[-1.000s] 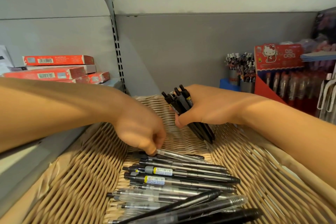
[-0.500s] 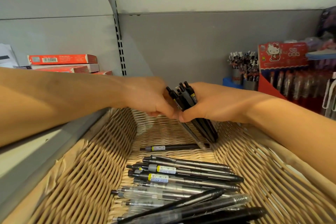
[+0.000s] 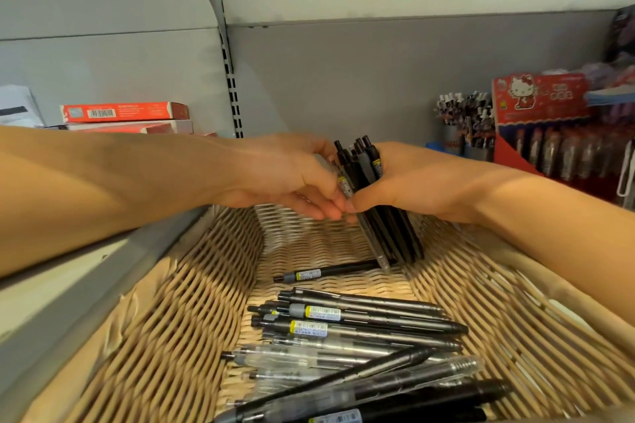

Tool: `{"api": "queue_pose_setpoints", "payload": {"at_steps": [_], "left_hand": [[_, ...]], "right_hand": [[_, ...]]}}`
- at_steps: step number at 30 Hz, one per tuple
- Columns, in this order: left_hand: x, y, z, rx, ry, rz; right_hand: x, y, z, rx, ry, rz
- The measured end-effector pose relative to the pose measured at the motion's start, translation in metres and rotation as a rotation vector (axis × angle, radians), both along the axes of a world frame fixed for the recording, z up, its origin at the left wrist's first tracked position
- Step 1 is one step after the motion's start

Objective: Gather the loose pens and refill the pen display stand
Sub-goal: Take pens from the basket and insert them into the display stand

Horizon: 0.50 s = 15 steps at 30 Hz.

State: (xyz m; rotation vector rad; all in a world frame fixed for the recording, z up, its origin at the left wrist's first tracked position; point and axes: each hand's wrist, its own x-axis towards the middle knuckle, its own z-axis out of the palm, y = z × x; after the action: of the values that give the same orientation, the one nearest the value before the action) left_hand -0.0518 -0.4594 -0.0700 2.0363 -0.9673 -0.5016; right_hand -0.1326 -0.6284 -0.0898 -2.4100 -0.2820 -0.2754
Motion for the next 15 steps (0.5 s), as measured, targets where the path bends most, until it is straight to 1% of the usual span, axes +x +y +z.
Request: {"api": "queue_pose_setpoints", "payload": {"at_steps": [4, 7, 9, 13, 15], "left_hand": [[0.000, -0.002, 0.000, -0.008, -0.040, -0.009], [0.004, -0.006, 0.001, -0.036, -0.090, 0.048], [0.008, -0.006, 0.001, -0.020, -0.110, 0.047], [0.010, -0.004, -0.001, 0.049, -0.083, -0.006], [0.009, -0.002, 0.003, -0.007, -0.081, -0.016]], "right_hand": [[0.000, -0.002, -0.001, 0.026, 0.058, 0.003], [-0.001, -0.004, -0.002, -0.027, 0.128, 0.008], [-0.001, -0.005, -0.002, -0.051, 0.152, 0.013], [-0.003, -0.008, -0.001, -0.073, 0.177, 0.042], [-0.002, -0.009, -0.001, -0.021, 0.156, 0.054]]}}
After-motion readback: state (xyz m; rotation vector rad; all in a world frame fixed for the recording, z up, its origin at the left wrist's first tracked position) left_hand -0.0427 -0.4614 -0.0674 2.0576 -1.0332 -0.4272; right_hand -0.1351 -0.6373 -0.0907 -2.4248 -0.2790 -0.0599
